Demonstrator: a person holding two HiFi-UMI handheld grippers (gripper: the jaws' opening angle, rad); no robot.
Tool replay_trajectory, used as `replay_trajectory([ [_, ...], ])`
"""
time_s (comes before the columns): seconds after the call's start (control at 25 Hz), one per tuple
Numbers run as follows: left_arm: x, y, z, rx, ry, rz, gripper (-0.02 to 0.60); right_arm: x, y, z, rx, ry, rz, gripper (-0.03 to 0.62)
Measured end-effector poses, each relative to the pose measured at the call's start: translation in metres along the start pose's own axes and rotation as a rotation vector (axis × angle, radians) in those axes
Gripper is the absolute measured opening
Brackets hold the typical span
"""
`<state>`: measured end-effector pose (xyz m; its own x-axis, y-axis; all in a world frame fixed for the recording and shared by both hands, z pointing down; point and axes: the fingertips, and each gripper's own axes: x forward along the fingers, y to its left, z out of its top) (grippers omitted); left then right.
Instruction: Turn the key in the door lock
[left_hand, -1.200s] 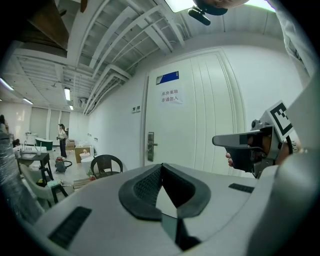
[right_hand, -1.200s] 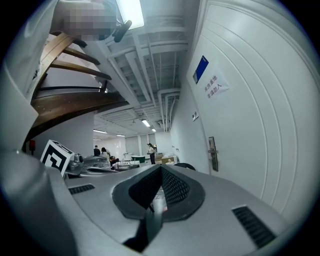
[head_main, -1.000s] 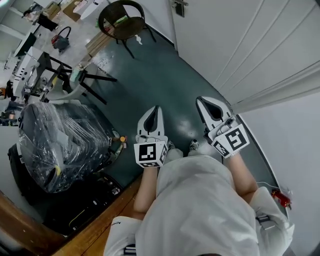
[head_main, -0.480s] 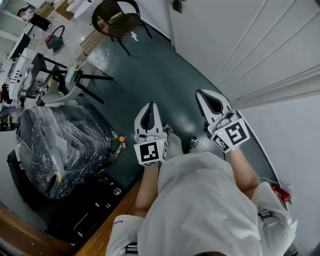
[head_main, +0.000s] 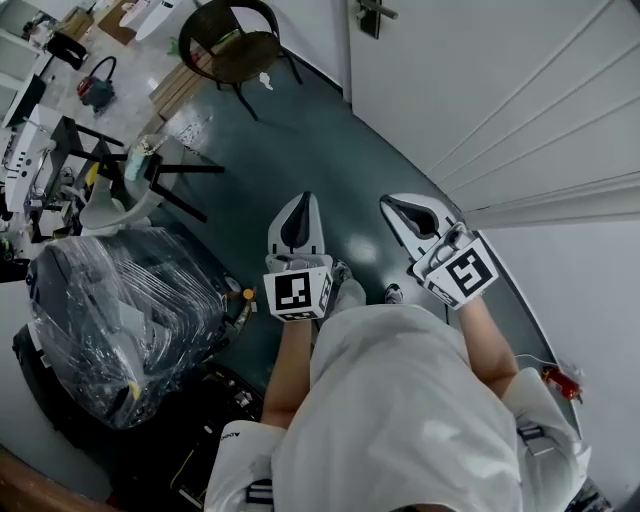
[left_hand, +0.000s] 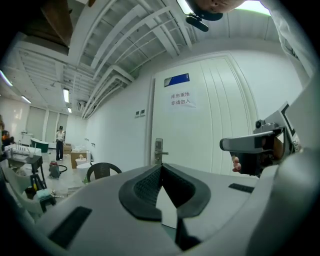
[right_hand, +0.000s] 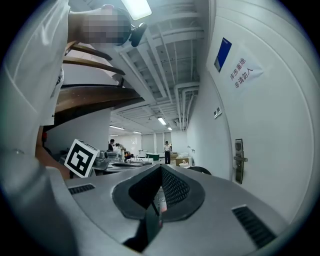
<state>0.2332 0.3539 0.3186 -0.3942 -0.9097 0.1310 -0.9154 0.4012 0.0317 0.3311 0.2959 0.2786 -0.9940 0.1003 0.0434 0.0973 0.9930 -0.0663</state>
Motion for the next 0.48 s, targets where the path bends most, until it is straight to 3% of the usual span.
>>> replay_trajectory([
  [0.28, 0.028, 0.045, -0.007, -0.025, 0.031, -0.043, 0.009, 0.058, -0.027, -0.008, 0.011, 0.061, -0.144, -0.008],
  [0.48, 0.036, 0.069, -0.005, -0.035, 0.030, -0.100, 0.009, 0.080, -0.029, -0.006, 0.041, 0.047, -0.212, -0.008],
])
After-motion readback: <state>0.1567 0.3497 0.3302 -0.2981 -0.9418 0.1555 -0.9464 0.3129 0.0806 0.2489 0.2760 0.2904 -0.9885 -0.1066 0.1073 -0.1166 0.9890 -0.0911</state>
